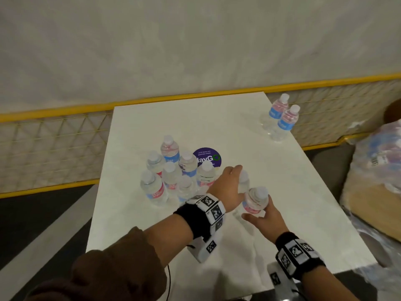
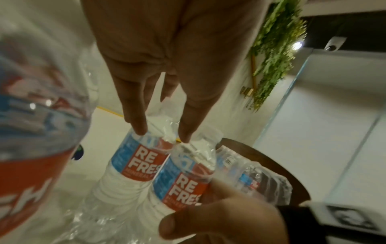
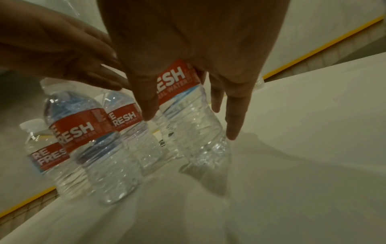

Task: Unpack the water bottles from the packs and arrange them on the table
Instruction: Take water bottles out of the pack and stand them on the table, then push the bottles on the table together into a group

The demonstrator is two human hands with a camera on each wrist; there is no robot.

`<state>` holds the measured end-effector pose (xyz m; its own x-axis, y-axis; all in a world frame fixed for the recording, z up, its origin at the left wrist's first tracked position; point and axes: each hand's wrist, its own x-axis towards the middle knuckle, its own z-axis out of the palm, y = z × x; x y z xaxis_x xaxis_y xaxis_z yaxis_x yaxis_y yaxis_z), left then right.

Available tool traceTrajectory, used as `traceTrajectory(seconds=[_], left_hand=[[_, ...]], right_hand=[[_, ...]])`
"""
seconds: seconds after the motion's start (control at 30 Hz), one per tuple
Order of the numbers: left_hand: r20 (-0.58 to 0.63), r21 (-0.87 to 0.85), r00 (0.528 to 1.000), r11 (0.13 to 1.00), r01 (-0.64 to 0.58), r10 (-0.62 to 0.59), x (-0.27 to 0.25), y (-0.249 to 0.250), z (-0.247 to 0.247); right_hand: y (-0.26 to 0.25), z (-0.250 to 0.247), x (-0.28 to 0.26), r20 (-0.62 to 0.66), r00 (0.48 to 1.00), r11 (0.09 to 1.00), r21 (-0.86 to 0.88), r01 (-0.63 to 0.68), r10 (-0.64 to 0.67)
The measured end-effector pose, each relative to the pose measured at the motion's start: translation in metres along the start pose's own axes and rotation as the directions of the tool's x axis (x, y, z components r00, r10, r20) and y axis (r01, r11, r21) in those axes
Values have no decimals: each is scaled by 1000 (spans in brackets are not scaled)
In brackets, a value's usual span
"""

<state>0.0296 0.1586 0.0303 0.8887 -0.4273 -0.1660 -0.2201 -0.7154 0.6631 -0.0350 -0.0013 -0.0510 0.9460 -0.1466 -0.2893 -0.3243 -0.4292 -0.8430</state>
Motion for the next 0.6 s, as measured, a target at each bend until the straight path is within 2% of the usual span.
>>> traceTrajectory(seconds=[0.1, 0.2, 0.3, 0.37, 0.43, 0.53, 0.6], left_hand=[[-83, -107, 983, 980, -170, 161, -20, 3, -14], [-332, -124, 907, 941, -316, 261, -43, -13, -31], [-561, -1, 787, 950, -312, 257, -60, -57, -53], [-646, 74, 722, 962, -261, 246, -66, -89, -64], [-692, 63, 703, 983, -171, 166, -72, -118, -70], [-736, -140, 674, 989, -52, -69, -83, -150, -63], [-697, -232, 689, 972, 46, -199, -89, -163, -49]], right_hand=[[2, 3, 0, 12, 999, 997, 67, -49, 49], [6, 6, -4, 18, 991, 980, 151, -130, 129], [8, 13, -9, 59, 983, 972, 153, -180, 173], [7, 20, -12, 73, 988, 976, 160, -147, 137], [4, 27, -13, 43, 994, 979, 171, -111, 105], [6, 39, -12, -6, 995, 967, 233, -99, 103], [6, 44, -12, -12, 996, 966, 247, -78, 84]])
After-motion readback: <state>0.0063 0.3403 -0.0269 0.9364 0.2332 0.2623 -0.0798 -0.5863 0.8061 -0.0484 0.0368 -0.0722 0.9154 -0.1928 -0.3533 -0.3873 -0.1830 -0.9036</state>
